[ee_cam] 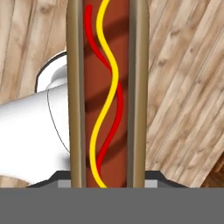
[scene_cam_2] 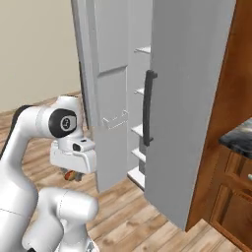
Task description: Store the hot dog in the freezer for long-term storage. Close the freezer door after placing the cooked food.
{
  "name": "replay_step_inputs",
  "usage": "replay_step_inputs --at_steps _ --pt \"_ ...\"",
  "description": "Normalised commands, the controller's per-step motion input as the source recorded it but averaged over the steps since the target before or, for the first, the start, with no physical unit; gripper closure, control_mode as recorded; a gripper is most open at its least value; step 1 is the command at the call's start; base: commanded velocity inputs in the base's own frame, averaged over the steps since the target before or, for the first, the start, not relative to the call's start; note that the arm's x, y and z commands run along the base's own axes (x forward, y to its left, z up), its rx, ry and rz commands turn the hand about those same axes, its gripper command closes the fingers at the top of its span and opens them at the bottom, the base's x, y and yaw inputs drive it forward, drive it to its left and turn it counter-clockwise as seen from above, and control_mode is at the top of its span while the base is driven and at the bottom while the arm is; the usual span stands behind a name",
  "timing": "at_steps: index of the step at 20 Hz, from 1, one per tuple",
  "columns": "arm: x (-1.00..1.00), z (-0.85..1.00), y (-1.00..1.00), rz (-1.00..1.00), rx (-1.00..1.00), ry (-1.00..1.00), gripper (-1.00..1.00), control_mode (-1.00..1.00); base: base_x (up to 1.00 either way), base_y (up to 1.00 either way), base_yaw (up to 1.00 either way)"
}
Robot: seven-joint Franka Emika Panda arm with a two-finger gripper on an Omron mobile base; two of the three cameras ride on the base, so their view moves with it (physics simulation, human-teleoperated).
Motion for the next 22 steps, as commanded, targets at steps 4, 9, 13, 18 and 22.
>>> replay_step_inputs --at_steps 4,9,13,18,22 --pt "0.0 0.0 0.0 0.0 0.0 0.0 1.0 1.0 0.96 0.33 -0.53" --pt "0.0 0.0 0.0 0.0 0.0 0.0 1.0 1.0 0.9 0.66 -0.39" --pt "0.0 0.0 0.0 0.0 0.0 0.0 1.0 1.0 0.68 0.52 -0.31" --pt "0.0 0.0 0.0 0.0 0.0 0.0 1.0 1.0 0.23 0.11 -0.09" --pt "0.0 0.0 0.0 0.0 0.0 0.0 1.0 1.0 0.13 -0.08 0.0"
